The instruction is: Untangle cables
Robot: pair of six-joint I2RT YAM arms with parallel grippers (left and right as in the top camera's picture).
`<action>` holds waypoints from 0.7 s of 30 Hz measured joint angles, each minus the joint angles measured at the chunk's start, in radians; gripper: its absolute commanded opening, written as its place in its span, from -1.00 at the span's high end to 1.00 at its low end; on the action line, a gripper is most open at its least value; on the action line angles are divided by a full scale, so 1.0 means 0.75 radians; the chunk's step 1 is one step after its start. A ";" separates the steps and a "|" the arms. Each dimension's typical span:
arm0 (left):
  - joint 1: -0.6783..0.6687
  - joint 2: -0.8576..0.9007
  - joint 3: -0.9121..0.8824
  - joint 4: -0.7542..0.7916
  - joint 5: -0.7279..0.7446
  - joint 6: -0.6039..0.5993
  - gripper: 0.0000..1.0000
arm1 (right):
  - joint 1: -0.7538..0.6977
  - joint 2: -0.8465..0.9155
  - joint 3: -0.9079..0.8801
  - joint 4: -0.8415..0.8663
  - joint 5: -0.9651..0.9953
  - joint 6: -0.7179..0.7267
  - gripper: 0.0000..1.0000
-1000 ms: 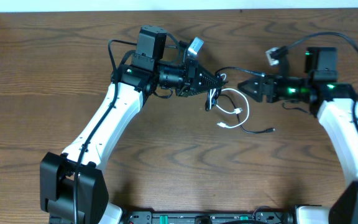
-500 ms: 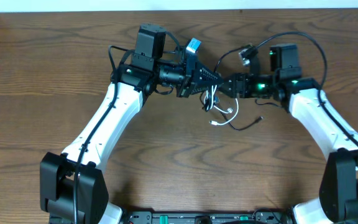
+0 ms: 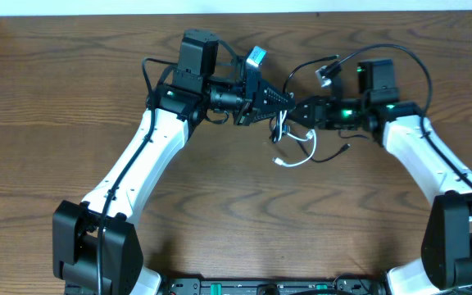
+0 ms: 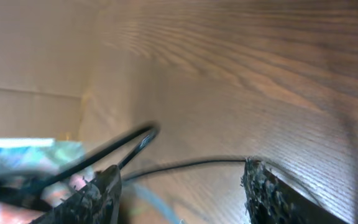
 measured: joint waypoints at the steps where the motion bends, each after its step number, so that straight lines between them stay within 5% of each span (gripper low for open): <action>1: 0.000 0.000 0.000 -0.009 0.012 0.080 0.85 | -0.024 0.000 0.000 -0.001 -0.050 -0.016 -0.15; 7: 0.000 0.000 0.000 -0.102 0.101 0.456 0.85 | -0.151 0.000 0.000 -0.001 -0.270 -0.076 -0.20; 16: 0.000 0.000 0.000 -0.175 0.141 0.777 0.85 | -0.184 0.000 0.000 -0.001 -0.360 -0.075 -0.34; 21: 0.000 0.000 -0.001 -0.260 0.144 0.943 0.85 | -0.182 0.000 0.000 -0.001 -0.305 0.100 -0.41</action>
